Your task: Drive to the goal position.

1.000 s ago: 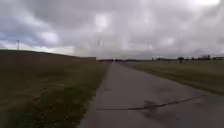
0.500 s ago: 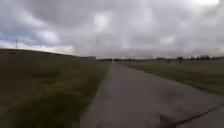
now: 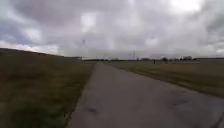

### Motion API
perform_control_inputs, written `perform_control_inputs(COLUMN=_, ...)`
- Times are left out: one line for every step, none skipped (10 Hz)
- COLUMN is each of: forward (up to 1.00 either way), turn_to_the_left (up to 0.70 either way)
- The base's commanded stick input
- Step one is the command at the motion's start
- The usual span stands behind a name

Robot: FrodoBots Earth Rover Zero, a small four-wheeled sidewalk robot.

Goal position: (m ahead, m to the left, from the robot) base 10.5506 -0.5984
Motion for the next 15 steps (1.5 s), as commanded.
perform_control_inputs(forward=1.00, turn_to_the_left=0.00)
perform_control_inputs(forward=1.00, turn_to_the_left=0.00)
perform_control_inputs(forward=1.00, turn_to_the_left=0.00)
perform_control_inputs(forward=1.00, turn_to_the_left=0.00)
perform_control_inputs(forward=1.00, turn_to_the_left=0.00)
perform_control_inputs(forward=1.00, turn_to_the_left=0.00)
perform_control_inputs(forward=1.00, turn_to_the_left=0.00)
perform_control_inputs(forward=1.00, turn_to_the_left=0.00)
perform_control_inputs(forward=1.00, turn_to_the_left=0.00)
perform_control_inputs(forward=1.00, turn_to_the_left=0.00)
perform_control_inputs(forward=1.00, turn_to_the_left=0.00)
perform_control_inputs(forward=1.00, turn_to_the_left=0.00)
perform_control_inputs(forward=1.00, turn_to_the_left=0.00)
perform_control_inputs(forward=1.00, turn_to_the_left=0.00)
perform_control_inputs(forward=1.00, turn_to_the_left=0.00)
